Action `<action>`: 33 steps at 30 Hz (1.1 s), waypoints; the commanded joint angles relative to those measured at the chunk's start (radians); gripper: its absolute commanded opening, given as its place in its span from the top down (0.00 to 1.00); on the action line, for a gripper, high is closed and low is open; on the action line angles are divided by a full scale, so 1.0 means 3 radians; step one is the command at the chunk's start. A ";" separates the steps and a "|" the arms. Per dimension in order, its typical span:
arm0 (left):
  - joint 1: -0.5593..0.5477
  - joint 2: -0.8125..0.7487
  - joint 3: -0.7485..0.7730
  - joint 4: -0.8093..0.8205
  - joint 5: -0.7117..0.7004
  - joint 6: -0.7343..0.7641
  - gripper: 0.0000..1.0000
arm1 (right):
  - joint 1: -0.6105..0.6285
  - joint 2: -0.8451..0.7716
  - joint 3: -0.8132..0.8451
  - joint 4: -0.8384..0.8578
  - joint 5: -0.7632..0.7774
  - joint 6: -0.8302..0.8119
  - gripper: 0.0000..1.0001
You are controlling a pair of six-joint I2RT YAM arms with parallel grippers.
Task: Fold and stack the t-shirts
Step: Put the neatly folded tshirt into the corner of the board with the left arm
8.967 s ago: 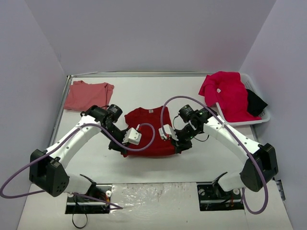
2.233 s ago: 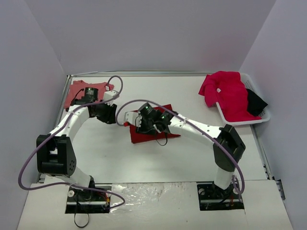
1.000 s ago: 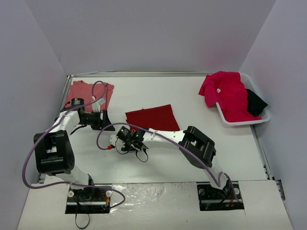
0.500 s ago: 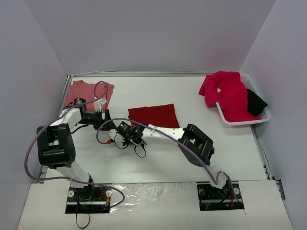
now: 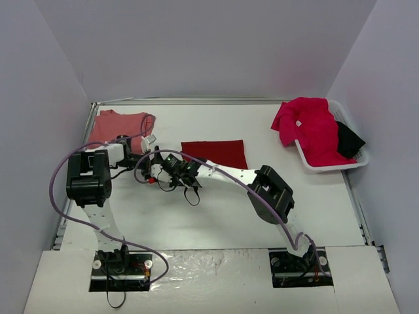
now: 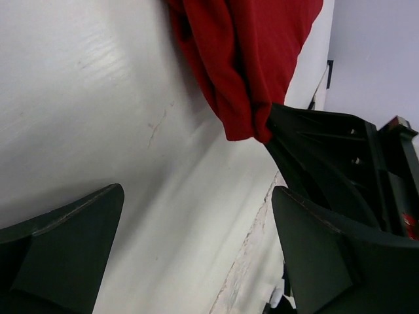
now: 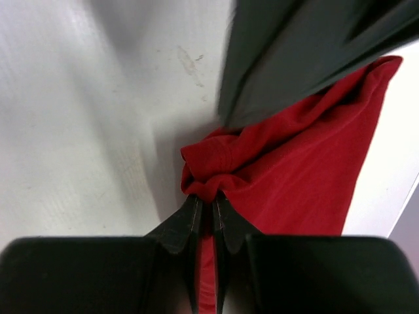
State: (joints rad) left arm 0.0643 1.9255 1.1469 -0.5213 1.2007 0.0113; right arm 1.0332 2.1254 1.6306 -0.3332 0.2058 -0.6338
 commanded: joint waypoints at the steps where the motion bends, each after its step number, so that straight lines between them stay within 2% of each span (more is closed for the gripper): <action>1: -0.0178 0.0060 0.0099 0.0239 0.0216 -0.0349 0.04 | -0.0034 -0.0151 0.0163 -0.0060 0.0193 0.0027 1.00; 4: -0.0301 0.0192 0.0124 0.0402 0.0267 -0.0543 0.03 | -0.0034 -0.0126 0.0179 -0.0081 0.0199 0.0037 1.00; 7: -0.0332 0.0280 0.0084 0.1009 0.0318 -0.0992 0.06 | -0.0023 -0.0125 0.0194 -0.0111 0.0173 0.0047 1.00; 11: -0.0418 0.0367 0.0083 0.1425 0.0242 -0.1468 0.06 | -0.0023 -0.0120 0.0194 -0.0132 0.0188 0.0047 1.00; 18: -0.0572 0.0597 0.0135 0.1681 0.0109 -0.1750 0.06 | -0.0003 -0.0136 0.0210 -0.0157 0.0183 0.0047 1.00; 22: -0.0587 0.0674 0.0079 0.2099 -0.0014 -0.1980 0.06 | 0.0002 -0.0120 0.0240 -0.0178 0.0188 0.0047 1.00; 33: -0.0746 0.0955 0.0267 0.2039 -0.0177 -0.2062 0.06 | 0.0023 -0.0120 0.0266 -0.0219 0.0173 0.0047 1.00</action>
State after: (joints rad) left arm -0.1432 2.1403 1.2320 0.0685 1.3087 -0.6621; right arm 1.0294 2.1250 1.6737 -0.3641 0.2314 -0.6281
